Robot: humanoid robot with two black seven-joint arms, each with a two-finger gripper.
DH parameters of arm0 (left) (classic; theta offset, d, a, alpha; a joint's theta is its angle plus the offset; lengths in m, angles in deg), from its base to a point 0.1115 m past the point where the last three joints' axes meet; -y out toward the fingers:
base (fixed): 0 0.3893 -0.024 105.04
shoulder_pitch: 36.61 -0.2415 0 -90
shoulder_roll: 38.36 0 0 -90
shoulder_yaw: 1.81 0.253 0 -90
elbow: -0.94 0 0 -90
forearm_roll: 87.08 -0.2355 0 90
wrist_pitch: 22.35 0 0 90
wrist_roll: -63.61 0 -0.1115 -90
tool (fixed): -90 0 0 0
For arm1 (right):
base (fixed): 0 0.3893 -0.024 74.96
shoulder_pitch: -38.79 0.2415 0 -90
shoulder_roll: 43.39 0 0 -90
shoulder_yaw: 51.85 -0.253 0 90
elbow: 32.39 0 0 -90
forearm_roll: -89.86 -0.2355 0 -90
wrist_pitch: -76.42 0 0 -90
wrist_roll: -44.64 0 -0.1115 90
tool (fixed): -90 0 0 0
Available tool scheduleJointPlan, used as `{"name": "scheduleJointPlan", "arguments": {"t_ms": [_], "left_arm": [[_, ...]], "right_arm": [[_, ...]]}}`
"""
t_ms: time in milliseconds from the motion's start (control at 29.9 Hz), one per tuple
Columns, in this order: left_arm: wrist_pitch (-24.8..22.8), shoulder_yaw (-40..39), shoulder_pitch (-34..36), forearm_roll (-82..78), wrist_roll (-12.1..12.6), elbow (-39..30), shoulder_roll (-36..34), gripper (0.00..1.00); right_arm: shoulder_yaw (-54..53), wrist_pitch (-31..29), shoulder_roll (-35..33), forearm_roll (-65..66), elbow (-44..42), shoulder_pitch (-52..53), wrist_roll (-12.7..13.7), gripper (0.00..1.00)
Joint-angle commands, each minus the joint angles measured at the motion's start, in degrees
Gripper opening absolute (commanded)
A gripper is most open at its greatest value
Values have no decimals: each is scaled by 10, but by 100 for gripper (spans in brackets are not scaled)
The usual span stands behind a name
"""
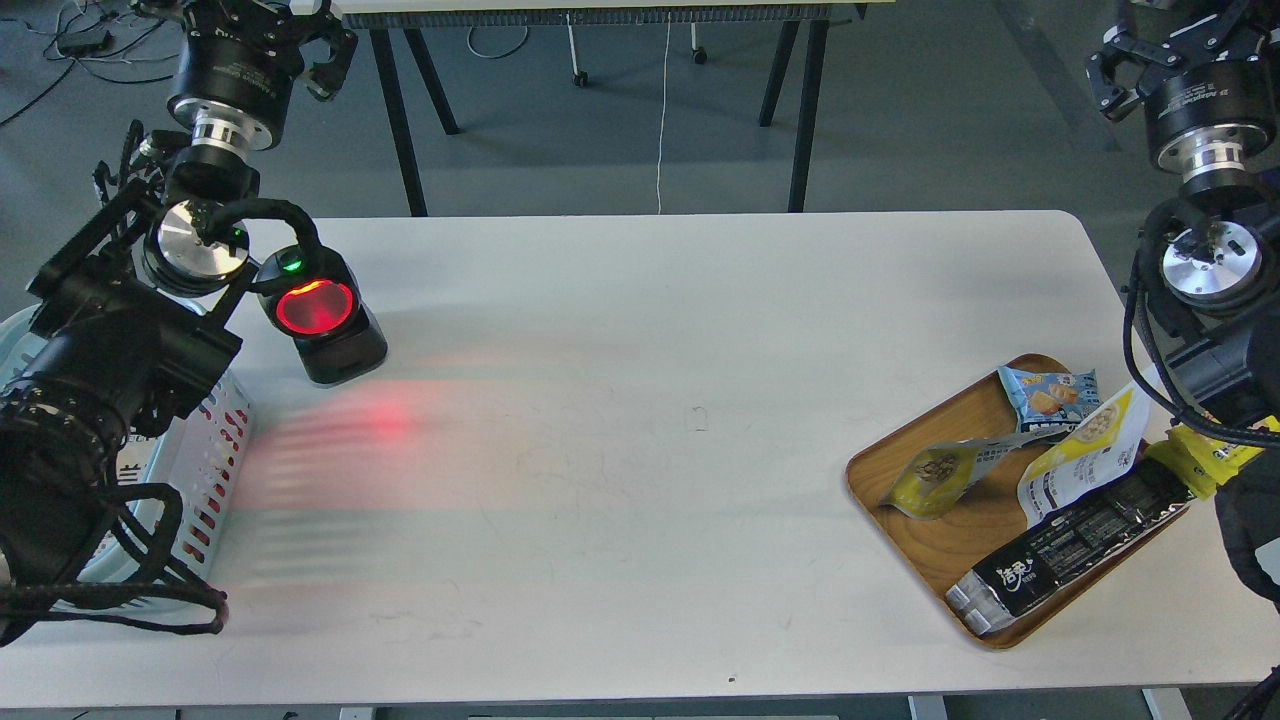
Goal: Scan snack and place in basket
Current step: 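Move the right arm toward the wooden tray of snacks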
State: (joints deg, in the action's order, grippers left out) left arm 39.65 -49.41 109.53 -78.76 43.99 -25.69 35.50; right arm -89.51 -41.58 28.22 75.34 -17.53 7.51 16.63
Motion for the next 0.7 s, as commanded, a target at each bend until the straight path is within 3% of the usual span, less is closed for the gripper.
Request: {"name": "scheduleJointPlan", "arguments": {"t_ms": [0,267,501,668], "left_arm": [[0,1,-2,-1,-1,0,0,99],[0,1,-2,0,2,0,-4,99],[0,-2,3,0,0,-6,-6,99],[0,3,4,-1,5,-6,-11,99]], "right_arm": [[-2,0,1,-1,3,-9,0,99],[13,0,-8,8,25,-5,0,99],[103,0,-105,96,188,76,0,99],[143,0,-125,216,251,135,0,99]]}}
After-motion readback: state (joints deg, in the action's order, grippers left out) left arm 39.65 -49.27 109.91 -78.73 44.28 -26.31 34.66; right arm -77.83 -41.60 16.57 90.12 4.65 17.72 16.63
